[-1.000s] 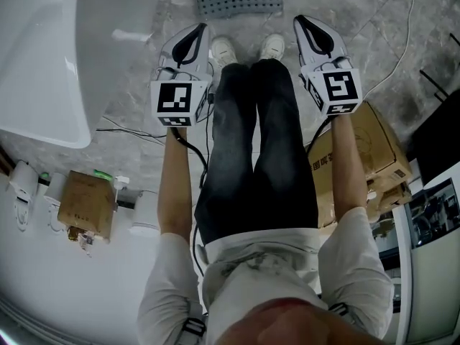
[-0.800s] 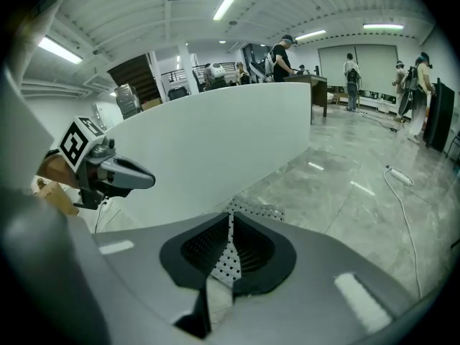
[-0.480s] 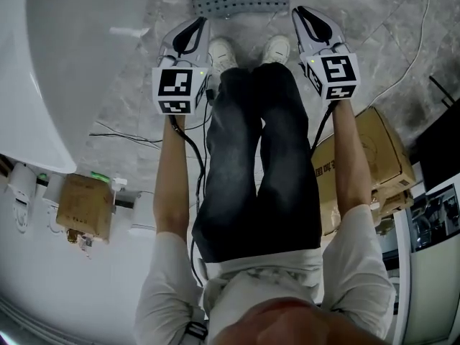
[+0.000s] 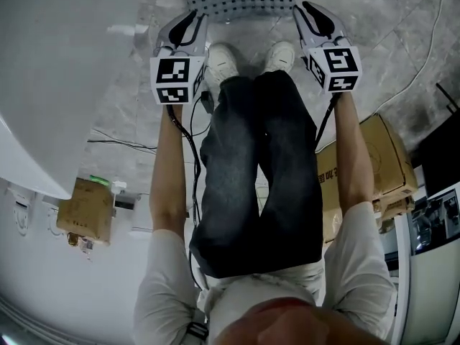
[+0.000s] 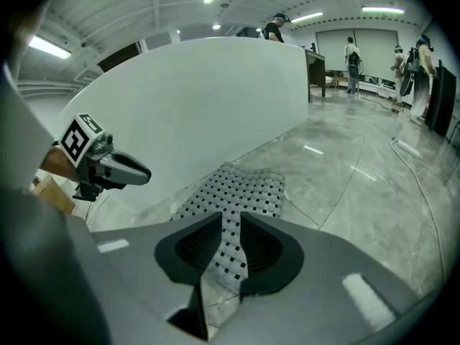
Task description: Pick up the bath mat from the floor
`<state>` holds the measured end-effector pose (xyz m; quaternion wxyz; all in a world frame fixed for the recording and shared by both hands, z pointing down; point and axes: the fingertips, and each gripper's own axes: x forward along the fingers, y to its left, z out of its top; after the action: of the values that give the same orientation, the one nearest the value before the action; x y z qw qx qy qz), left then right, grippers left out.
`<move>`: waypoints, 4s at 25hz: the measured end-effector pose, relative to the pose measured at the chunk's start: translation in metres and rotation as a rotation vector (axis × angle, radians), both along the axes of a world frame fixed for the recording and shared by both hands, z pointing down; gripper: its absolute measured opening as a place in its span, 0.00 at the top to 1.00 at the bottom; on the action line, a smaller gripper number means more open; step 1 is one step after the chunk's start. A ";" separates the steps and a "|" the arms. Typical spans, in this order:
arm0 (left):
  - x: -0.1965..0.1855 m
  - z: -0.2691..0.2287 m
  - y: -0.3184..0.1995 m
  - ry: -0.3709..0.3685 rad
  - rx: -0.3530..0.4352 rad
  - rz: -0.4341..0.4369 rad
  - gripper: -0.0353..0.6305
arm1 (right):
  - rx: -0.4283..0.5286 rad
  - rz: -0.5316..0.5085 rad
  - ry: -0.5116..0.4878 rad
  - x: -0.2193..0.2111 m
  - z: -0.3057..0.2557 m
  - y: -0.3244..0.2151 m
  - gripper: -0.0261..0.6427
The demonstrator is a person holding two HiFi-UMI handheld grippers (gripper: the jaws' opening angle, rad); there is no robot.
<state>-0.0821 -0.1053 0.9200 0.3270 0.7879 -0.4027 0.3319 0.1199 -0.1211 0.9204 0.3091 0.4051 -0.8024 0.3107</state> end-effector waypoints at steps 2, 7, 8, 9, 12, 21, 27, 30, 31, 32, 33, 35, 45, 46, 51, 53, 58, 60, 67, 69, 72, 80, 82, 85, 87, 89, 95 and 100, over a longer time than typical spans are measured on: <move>-0.002 0.016 0.000 -0.004 -0.014 -0.004 0.81 | -0.011 -0.002 0.002 -0.001 0.016 -0.001 0.82; 0.002 0.054 -0.003 0.007 -0.053 -0.010 0.76 | -0.033 0.007 0.023 0.006 0.053 -0.005 0.74; 0.005 0.061 -0.004 0.007 -0.059 -0.012 0.74 | -0.037 0.014 0.028 0.012 0.060 -0.006 0.73; 0.008 0.069 -0.005 0.006 -0.066 -0.015 0.73 | -0.041 0.019 0.030 0.017 0.067 -0.007 0.73; 0.002 0.089 -0.006 -0.004 -0.083 -0.024 0.70 | -0.055 0.018 0.037 0.017 0.084 -0.008 0.69; -0.022 0.142 -0.012 -0.022 -0.126 -0.108 0.50 | -0.114 0.054 0.031 0.011 0.132 -0.010 0.49; -0.025 0.172 -0.015 -0.037 -0.153 -0.123 0.40 | -0.134 0.056 0.025 0.007 0.157 -0.014 0.37; -0.026 0.185 -0.016 -0.034 -0.170 -0.142 0.33 | -0.155 0.052 0.026 0.005 0.170 -0.013 0.32; -0.025 0.189 -0.016 -0.030 -0.179 -0.148 0.31 | -0.165 0.048 0.027 0.005 0.175 -0.011 0.30; -0.024 0.194 -0.016 -0.026 -0.190 -0.152 0.29 | -0.174 0.043 0.030 0.006 0.179 -0.009 0.29; -0.023 0.198 -0.015 -0.021 -0.202 -0.155 0.27 | -0.182 0.039 0.032 0.006 0.183 -0.007 0.28; -0.021 0.206 -0.013 -0.017 -0.225 -0.153 0.26 | -0.195 0.045 0.025 0.006 0.190 -0.005 0.28; -0.024 0.213 -0.010 -0.086 -0.236 -0.122 0.44 | -0.209 0.058 0.016 -0.004 0.191 -0.002 0.43; -0.025 0.210 -0.010 -0.089 -0.235 -0.122 0.48 | -0.208 0.054 0.021 -0.004 0.189 -0.002 0.49; -0.017 0.193 -0.008 -0.092 -0.233 -0.111 0.67 | -0.213 0.032 0.007 -0.017 0.176 0.002 0.57; -0.013 0.185 -0.006 -0.087 -0.234 -0.116 0.74 | -0.209 0.025 0.004 -0.024 0.168 0.003 0.63; -0.006 0.159 0.003 -0.064 -0.241 -0.138 0.83 | -0.214 0.015 -0.009 -0.032 0.140 0.006 0.73; -0.001 0.146 0.006 -0.053 -0.242 -0.135 0.84 | -0.215 0.013 -0.014 -0.031 0.127 0.008 0.76; 0.012 0.095 0.017 -0.039 -0.232 -0.105 0.86 | -0.199 0.011 -0.012 -0.025 0.073 0.020 0.82; 0.015 0.075 0.018 -0.033 -0.221 -0.101 0.86 | -0.188 0.011 -0.011 -0.023 0.053 0.022 0.83; 0.016 0.046 0.018 -0.024 -0.210 -0.102 0.86 | -0.164 0.009 -0.009 -0.023 0.022 0.022 0.84; 0.017 -0.047 0.014 -0.008 -0.149 -0.106 0.86 | -0.090 -0.002 -0.004 -0.022 -0.073 0.017 0.85; 0.017 -0.072 0.013 -0.006 -0.134 -0.102 0.86 | -0.073 -0.002 -0.003 -0.021 -0.098 0.017 0.85; 0.016 -0.107 0.011 -0.003 -0.114 -0.096 0.86 | -0.051 -0.006 0.000 -0.021 -0.134 0.016 0.85; 0.017 -0.132 0.009 0.002 -0.097 -0.093 0.86 | -0.034 -0.008 0.002 -0.020 -0.158 0.014 0.85; 0.020 -0.159 0.007 0.009 -0.078 -0.092 0.86 | -0.009 -0.011 0.003 -0.017 -0.186 0.012 0.86; 0.024 -0.250 -0.003 0.039 -0.007 -0.097 0.86 | 0.077 -0.006 0.003 -0.014 -0.281 0.004 0.86; 0.024 -0.332 -0.017 0.059 0.079 -0.086 0.86 | 0.151 0.029 -0.017 -0.012 -0.360 -0.004 0.86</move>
<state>-0.0580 -0.1219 0.5884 0.3215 0.7917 -0.4390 0.2778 0.1083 -0.1250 0.5607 0.2662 0.4360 -0.8203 0.2572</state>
